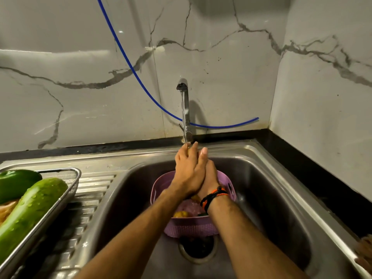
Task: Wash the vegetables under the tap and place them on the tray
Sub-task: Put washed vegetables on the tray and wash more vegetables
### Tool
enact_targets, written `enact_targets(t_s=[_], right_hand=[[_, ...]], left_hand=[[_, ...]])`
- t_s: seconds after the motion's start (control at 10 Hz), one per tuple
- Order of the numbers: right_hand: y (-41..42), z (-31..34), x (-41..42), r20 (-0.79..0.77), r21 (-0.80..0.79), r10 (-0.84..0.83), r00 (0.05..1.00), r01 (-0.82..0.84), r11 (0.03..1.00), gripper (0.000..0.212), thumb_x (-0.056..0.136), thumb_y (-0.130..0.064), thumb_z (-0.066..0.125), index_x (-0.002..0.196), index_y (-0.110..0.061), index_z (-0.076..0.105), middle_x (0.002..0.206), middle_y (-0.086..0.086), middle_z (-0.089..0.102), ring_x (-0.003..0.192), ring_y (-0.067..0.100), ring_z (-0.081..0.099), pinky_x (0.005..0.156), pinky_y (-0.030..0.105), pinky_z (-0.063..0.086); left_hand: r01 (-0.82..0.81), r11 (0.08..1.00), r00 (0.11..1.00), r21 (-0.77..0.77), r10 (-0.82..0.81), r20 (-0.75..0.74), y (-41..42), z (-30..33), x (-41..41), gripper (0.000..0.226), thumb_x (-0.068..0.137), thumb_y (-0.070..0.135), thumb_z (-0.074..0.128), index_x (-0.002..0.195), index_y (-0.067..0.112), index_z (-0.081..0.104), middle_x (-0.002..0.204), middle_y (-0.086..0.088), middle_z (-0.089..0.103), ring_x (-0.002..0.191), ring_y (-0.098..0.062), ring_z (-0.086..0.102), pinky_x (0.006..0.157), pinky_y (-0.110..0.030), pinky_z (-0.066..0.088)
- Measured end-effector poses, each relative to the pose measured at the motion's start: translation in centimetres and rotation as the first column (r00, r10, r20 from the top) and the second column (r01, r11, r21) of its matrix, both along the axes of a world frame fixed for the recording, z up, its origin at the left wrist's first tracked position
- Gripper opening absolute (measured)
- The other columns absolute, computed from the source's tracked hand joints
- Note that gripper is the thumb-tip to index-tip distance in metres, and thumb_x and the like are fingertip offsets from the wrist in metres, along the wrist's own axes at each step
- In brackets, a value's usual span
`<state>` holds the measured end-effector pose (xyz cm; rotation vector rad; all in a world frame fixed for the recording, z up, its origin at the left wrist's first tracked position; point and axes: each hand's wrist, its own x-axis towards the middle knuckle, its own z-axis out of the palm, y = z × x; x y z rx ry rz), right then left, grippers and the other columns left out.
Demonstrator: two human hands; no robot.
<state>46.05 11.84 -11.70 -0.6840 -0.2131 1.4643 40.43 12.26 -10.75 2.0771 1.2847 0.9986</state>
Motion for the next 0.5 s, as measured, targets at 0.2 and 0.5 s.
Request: enact_targets(t_s=[0.2,0.5], right_hand=[[0.6,1.0,-0.8,0.038,0.009,0.046,0.998,-0.047,0.999,0.028,0.1,-0.032,0.05,0.112,-0.012,0.066,0.107,0.014,0.069,0.105,0.024,0.065,0.092,0.037,0.051],[0.9,0.5,-0.3,0.105,0.075,0.033,0.994,-0.041,0.996,0.025,0.106,-0.033,0.032,0.09,-0.027,0.051,0.089,-0.007,0.055,0.08,0.005,0.055,0.074,0.021,0.046]], left_hand=[[-0.211,0.976,0.977,-0.051,0.211,-0.018,3.6,2.8,0.2,0.056,0.105,0.048,0.035,0.087,0.009,0.071,0.084,-0.005,0.07,0.081,-0.02,0.066,0.082,-0.036,0.053],[-0.059,0.998,0.998,0.03,0.059,0.021,1.2,0.7,-0.1,0.051,0.102,0.055,0.032,0.121,0.02,0.064,0.129,-0.01,0.056,0.125,-0.025,0.049,0.107,-0.045,0.041]])
